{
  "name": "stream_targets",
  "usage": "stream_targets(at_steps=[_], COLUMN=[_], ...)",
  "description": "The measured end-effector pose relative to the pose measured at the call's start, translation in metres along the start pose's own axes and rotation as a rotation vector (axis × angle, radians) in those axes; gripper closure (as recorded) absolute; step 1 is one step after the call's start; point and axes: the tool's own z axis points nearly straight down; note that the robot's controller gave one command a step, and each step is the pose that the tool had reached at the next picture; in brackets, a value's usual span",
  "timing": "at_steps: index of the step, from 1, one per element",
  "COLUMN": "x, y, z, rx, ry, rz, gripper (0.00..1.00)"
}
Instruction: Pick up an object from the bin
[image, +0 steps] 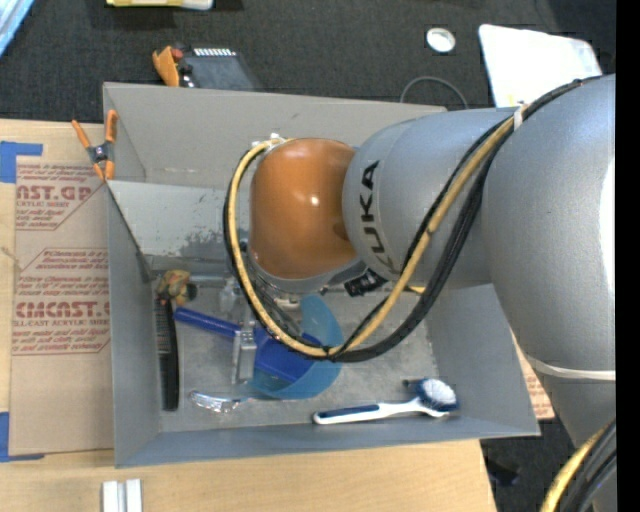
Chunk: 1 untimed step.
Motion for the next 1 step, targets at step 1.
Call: stream_targets(at_steps=[1], x=[-0.0016], y=[-0.0010], z=[-0.0046], rx=[-0.001], ry=[-0.007], rz=[0.003], gripper=[0.00])
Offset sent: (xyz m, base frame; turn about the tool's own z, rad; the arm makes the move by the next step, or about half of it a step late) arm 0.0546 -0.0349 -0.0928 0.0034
